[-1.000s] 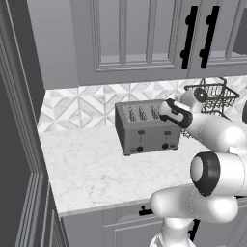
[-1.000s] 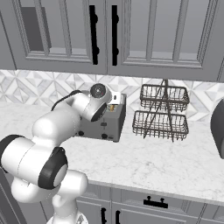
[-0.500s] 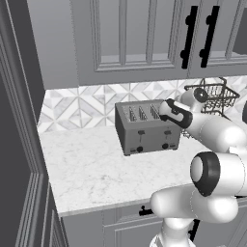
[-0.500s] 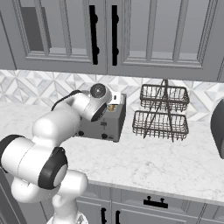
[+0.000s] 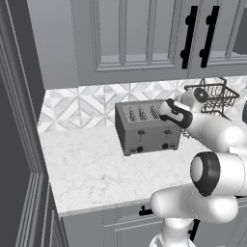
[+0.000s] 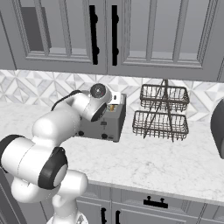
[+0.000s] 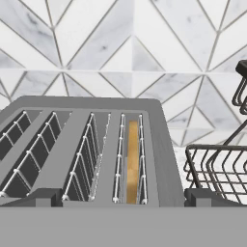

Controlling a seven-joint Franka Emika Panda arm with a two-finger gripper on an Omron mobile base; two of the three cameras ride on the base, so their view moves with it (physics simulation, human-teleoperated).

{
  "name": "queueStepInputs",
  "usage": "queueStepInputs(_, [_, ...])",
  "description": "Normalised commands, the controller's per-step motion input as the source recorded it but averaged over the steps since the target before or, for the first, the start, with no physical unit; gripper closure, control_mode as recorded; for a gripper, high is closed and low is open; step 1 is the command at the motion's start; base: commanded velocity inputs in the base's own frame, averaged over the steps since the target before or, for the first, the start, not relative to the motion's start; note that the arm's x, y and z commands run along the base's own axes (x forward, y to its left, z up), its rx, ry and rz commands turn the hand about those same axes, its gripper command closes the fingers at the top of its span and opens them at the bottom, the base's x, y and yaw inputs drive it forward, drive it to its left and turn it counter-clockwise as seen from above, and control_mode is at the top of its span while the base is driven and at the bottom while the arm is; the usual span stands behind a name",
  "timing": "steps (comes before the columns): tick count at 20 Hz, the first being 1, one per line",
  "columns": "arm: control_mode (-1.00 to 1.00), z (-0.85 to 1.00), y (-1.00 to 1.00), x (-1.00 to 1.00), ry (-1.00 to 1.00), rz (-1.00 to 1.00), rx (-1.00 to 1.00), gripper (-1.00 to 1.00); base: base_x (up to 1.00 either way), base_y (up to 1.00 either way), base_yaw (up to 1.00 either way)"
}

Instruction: Start the toaster. Once the lever pops up, take the bread to the plate on the dining counter.

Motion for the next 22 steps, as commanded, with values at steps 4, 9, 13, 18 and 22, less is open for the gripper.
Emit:
queueStepInputs(4, [-1.0,0.0,0.0,0.0,0.0,0.0,0.0,-1.0,0.0,0.0,0.0])
queueStepInputs(9, [-1.0,0.0,0.0,0.0,0.0,0.0,0.0,-1.0,0.0,0.0,0.0])
queueStepInputs(13, [-1.0,0.0,0.0,0.0,0.0,0.0,0.0,-1.0,0.0,0.0,0.0])
queueStepInputs(18, [-1.0,0.0,0.0,0.0,0.0,0.0,0.0,-1.0,0.0,0.0,0.0])
queueStepInputs(22, [-1.0,0.0,0.0,0.0,0.0,0.0,0.0,-1.0,0.0,0.0,0.0])
